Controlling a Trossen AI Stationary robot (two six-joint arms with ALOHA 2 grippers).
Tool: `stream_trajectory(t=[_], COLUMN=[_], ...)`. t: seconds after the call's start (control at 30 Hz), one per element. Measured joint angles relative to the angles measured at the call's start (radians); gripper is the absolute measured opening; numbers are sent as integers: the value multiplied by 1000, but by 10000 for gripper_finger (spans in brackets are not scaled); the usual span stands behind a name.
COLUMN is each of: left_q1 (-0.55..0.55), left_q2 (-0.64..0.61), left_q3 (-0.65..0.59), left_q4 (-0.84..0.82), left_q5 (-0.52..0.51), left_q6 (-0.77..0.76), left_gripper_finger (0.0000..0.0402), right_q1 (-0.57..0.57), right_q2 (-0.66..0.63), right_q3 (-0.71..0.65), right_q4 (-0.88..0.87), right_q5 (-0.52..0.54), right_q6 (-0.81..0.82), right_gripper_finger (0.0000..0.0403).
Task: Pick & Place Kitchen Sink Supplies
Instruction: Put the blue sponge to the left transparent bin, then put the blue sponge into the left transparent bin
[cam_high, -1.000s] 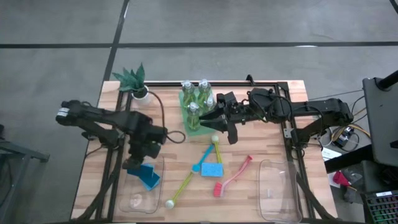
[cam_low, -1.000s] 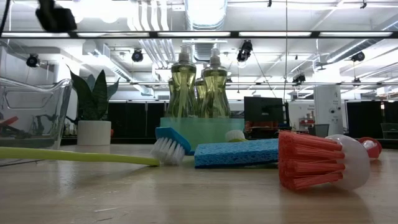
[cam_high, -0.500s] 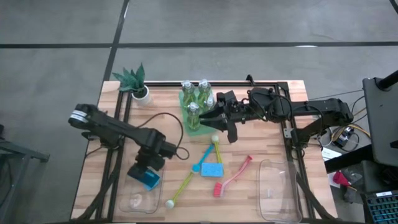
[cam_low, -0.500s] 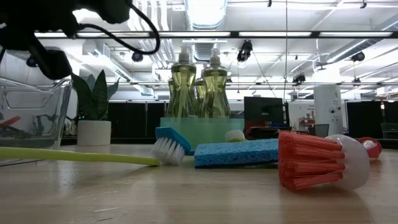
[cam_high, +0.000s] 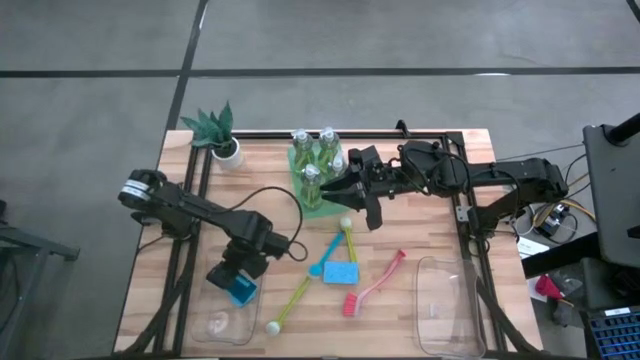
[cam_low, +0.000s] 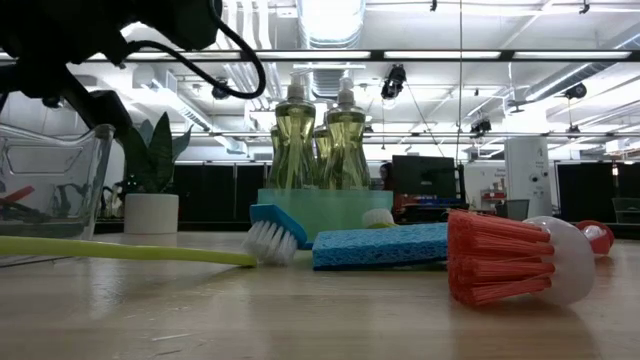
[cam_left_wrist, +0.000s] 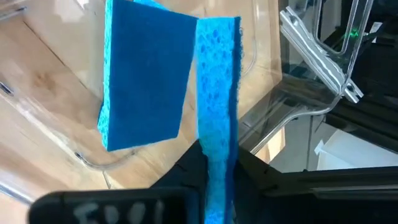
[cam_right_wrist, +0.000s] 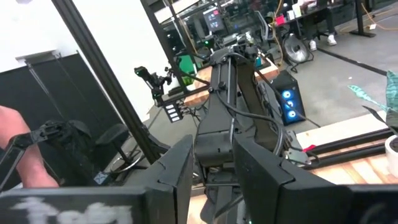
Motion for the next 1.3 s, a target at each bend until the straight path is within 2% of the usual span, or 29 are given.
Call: stream_trajectory(t=[0.33, 0.5, 0.63, 0.77, 0.83, 0.97, 1.0, 1.3], left_q1=[0, 2, 3, 4, 4, 0, -7, -13], left_q2=[-2, -3, -3, -3, -3, -4, -4, 45], left_q3=[5, 48, 93, 129, 139, 136, 128, 57], left_q4=[-10, -53, -59, -125, -151, -176, -175, -150], left_q5=[1, -22, -19, 60, 117, 321, 345, 344], left_q6=[0, -39, -72, -90, -93, -140, -149, -148], left_gripper_finger=[164, 192, 194, 189, 184, 166, 161, 124], right_q1=[-1, -1, -1, -1, -1, -1, -1, -2], right_q2=[-1, -1, -1, -1, -1, -1, -1, -1], right_q3=[0, 0, 0, 0, 0, 0, 0, 0], right_q4=[2, 2, 2, 2, 2, -6, -8, -26], right_q5=[1, 1, 0, 0, 0, 0, 0, -2], right_q6=[-1, 0, 6, 11, 11, 8, 3, 2], right_gripper_finger=[111, 111, 111, 111, 111, 111, 111, 111])
